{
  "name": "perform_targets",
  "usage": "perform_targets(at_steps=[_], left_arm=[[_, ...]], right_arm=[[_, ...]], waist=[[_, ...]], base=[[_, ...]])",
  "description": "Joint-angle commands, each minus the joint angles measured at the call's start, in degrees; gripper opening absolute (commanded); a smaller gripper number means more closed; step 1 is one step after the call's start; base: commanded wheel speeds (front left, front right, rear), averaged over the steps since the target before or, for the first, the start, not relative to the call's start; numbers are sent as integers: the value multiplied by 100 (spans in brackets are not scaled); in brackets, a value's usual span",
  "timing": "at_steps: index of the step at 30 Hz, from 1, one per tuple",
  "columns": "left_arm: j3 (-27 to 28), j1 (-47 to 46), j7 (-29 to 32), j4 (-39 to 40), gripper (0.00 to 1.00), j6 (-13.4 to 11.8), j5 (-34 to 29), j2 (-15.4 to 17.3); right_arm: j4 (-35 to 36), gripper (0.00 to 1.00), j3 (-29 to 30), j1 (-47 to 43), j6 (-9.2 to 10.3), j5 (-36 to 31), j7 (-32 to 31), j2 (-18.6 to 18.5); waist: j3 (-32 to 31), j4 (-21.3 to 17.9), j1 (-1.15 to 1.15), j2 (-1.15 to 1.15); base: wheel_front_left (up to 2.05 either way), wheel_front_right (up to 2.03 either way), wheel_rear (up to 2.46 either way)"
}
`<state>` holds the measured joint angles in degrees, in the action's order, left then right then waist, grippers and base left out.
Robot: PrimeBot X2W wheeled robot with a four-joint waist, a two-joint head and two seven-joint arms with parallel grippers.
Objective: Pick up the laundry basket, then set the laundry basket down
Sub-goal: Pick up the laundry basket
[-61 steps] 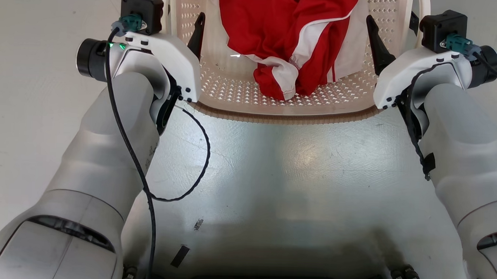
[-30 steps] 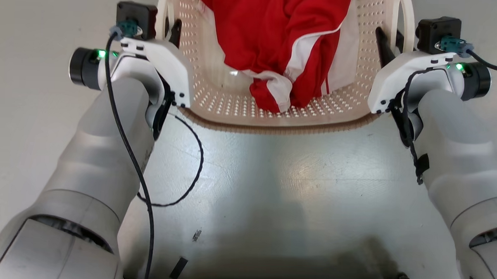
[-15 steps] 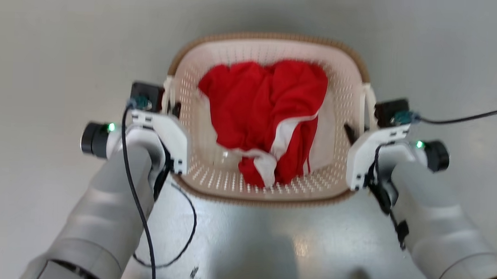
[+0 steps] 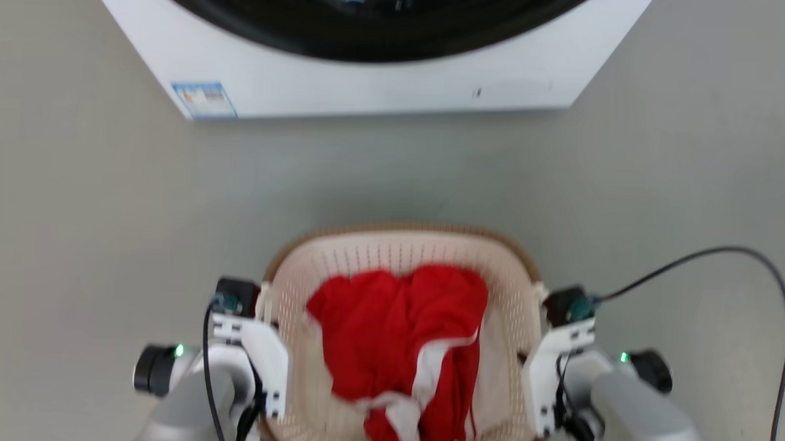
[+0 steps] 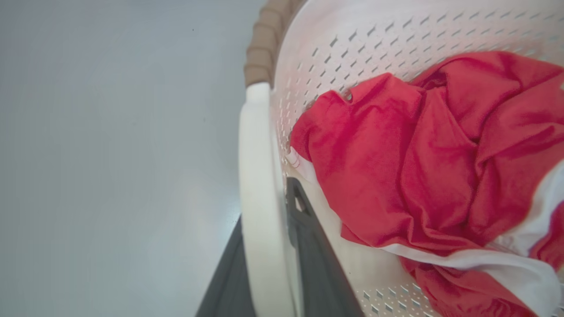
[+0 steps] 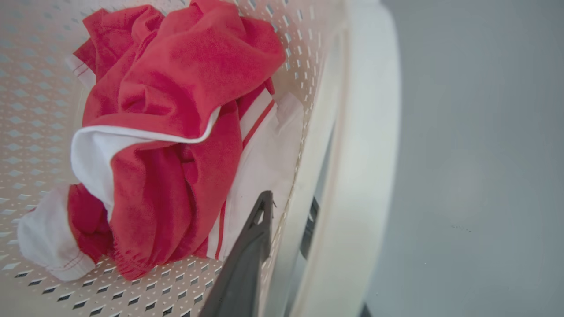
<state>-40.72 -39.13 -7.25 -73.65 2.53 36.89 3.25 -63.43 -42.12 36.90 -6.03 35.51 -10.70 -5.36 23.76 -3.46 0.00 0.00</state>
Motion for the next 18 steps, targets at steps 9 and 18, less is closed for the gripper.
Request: perform_targets(at_steps=[9,18], left_arm=[[-330,815,440,362,0,92,315,-37],[-597,1442,659,618,0,-6,725,-37]], right_arm=[[301,0,-667,-711,-146,389,-314,248],[303,0,-989,-1089,-146,688,-496,248]], waist=[[-1414,34,0,0],[-2136,121,0,0]], base=[[0,0,0],[0,0,0]])
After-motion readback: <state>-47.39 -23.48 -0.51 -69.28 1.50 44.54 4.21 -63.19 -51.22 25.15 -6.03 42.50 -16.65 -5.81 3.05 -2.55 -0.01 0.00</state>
